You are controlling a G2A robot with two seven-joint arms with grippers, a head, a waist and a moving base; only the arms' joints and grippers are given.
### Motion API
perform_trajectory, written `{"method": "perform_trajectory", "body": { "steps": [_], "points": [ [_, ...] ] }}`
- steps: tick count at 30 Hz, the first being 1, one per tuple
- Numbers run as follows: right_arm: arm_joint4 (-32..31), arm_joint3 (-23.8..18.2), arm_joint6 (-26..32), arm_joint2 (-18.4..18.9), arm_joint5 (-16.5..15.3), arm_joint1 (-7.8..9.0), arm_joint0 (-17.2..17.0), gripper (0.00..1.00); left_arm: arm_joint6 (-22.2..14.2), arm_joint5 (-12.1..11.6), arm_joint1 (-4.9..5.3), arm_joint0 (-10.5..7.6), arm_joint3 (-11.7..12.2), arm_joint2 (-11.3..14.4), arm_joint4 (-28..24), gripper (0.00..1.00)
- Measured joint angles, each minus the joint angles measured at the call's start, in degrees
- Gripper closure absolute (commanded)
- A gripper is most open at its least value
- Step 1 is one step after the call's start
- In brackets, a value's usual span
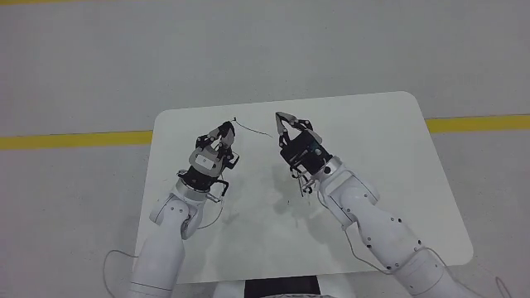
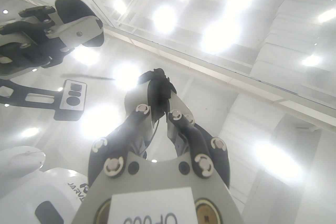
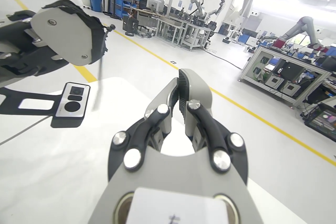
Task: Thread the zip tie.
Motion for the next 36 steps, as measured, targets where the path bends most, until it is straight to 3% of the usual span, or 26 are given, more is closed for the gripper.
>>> {"method": "perform_trajectory", "body": {
  "steps": [8, 9, 10, 11, 14, 26, 30, 36],
  "points": [
    [0.0, 0.0, 0.4, 1.0, -0.1, 0.18, -0.2, 1.0, 0.0, 0.0, 0.0, 0.0, 0.0, 0.0, 0.0, 1.0],
    [0.0, 0.0, 0.4, 1.4, -0.3, 0.24, -0.3, 0.84, 0.0, 0.0, 0.0, 0.0, 0.0, 0.0, 0.0, 1.0],
    [0.0, -0.1, 0.4, 1.9, -0.7, 0.32, -0.3, 0.55, 0.0, 0.0, 0.0, 0.0, 0.0, 0.0, 0.0, 1.0],
    [0.2, -0.2, 0.4, 2.6, -1.5, 0.42, -0.4, 0.0, 0.0, 0.0, 0.0, 0.0, 0.0, 0.0, 0.0, 1.0],
    [0.6, -0.6, 0.1, 4.2, -4.5, 0.69, -0.2, 0.0, 0.0, 0.0, 0.0, 0.0, 0.0, 0.0, 0.0, 1.0],
    [0.8, -0.5, 0.2, 4.5, -4.1, 0.68, -0.1, 0.0, 0.3, 0.1, 0.02, -0.05, -0.1, 0.1, 0.1, 1.0],
    [3.8, 0.5, 0.8, 8.3, -4.8, 0.89, 0.3, 0.0, -0.6, 2.2, 0.55, 0.12, -0.7, -0.6, 1.7, 1.0],
    [13.7, 1.3, 2.7, 13.6, -8.6, 1.07, 0.1, 0.0, -3.7, 2.2, 1.81, 0.7, -1.2, -1.7, 2.2, 1.0]
  ]
}}
